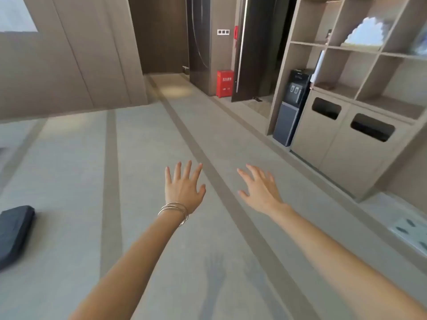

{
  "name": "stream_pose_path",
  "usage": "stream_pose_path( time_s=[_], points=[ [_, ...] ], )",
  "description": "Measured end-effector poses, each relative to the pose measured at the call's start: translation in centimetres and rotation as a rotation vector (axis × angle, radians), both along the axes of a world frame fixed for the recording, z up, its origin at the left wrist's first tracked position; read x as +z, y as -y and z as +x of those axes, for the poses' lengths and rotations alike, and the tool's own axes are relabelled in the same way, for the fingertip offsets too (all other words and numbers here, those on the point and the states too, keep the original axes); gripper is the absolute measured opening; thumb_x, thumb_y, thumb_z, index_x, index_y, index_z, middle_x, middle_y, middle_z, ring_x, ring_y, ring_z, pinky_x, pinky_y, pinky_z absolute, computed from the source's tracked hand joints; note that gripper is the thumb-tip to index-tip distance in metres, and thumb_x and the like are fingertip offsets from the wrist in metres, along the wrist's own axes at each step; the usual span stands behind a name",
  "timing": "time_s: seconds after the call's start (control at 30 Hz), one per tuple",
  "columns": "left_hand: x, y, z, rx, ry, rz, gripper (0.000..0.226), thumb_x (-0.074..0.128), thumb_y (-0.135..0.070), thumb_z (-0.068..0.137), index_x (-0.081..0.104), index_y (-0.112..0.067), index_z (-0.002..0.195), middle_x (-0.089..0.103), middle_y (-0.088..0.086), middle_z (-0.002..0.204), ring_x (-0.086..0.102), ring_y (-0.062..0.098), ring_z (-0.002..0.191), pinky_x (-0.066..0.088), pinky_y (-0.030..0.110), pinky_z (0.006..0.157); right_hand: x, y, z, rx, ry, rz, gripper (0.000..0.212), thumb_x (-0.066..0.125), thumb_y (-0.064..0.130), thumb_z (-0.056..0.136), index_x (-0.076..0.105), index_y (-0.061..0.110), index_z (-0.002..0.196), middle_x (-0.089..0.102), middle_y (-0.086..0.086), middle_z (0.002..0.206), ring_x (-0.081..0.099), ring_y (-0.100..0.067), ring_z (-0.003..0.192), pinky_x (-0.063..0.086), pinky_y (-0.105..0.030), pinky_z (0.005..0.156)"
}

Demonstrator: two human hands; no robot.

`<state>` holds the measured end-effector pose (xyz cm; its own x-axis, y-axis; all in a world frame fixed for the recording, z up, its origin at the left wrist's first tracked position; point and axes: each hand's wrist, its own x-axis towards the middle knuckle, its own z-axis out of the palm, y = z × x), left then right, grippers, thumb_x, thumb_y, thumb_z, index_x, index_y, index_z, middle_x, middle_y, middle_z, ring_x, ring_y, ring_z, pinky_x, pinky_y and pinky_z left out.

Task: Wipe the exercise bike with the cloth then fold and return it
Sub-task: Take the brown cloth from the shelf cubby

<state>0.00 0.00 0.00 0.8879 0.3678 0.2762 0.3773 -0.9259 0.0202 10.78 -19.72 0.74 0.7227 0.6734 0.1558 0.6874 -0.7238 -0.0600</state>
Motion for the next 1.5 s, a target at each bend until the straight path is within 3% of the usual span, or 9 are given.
stream_pose_path(
  time_s=[0.3, 0.8, 1.1, 1.27, 1.5],
  points=[
    [-3.0, 11.7, 12.3, -0.239, -0.111, 0.002, 0.061, 0.033, -0.050, 0.092, 0.014, -0.031, 0.147, 0.023, 0.002, 0.155, 0.018, 0.030, 0.142, 0.009, 0.054, 0.116, -3.8, 14.8, 8.1, -0.216, -0.083, -0.075, 0.062, 0.044, 0.043, 0.093, 0.020, 0.025, 0.147, 0.019, -0.006, 0.155, 0.016, -0.020, 0.143, 0.012, -0.046, 0.115],
    [-5.9, 31.0, 30.0, -0.521, -0.222, 0.072, 0.062, 0.028, -0.051, 0.094, 0.006, -0.030, 0.148, 0.014, 0.003, 0.158, 0.010, 0.031, 0.145, 0.004, 0.054, 0.117, -4.8, 32.7, 21.8, -0.382, -0.136, -0.113, 0.061, 0.044, 0.040, 0.094, 0.021, 0.022, 0.147, 0.018, -0.007, 0.155, 0.013, -0.021, 0.143, 0.010, -0.047, 0.116],
    [-6.6, 34.4, 38.2, -0.567, -0.218, 0.017, 0.062, 0.030, -0.052, 0.093, 0.009, -0.032, 0.147, 0.018, 0.002, 0.157, 0.013, 0.030, 0.144, 0.006, 0.054, 0.117, -5.8, 35.6, 28.4, -0.456, -0.141, -0.099, 0.060, 0.046, 0.038, 0.093, 0.024, 0.022, 0.146, 0.021, -0.006, 0.153, 0.014, -0.020, 0.143, 0.007, -0.047, 0.116],
    [-6.3, 33.9, 44.2, -0.540, -0.188, -0.070, 0.062, 0.033, -0.052, 0.093, 0.013, -0.032, 0.147, 0.022, 0.003, 0.156, 0.016, 0.029, 0.143, 0.009, 0.054, 0.116, -6.2, 34.6, 33.2, -0.484, -0.142, -0.093, 0.059, 0.046, 0.039, 0.093, 0.025, 0.022, 0.146, 0.022, -0.006, 0.152, 0.016, -0.020, 0.142, 0.009, -0.047, 0.116],
    [-3.8, 30.9, 54.1, -0.586, -0.177, -0.050, 0.063, 0.033, -0.053, 0.092, 0.012, -0.031, 0.147, 0.019, 0.004, 0.156, 0.013, 0.030, 0.144, 0.006, 0.054, 0.117, -3.1, 31.6, 42.6, -0.509, -0.116, -0.075, 0.060, 0.050, 0.034, 0.092, 0.026, 0.021, 0.146, 0.025, -0.007, 0.151, 0.020, -0.022, 0.140, 0.016, -0.045, 0.116]
  ],
)
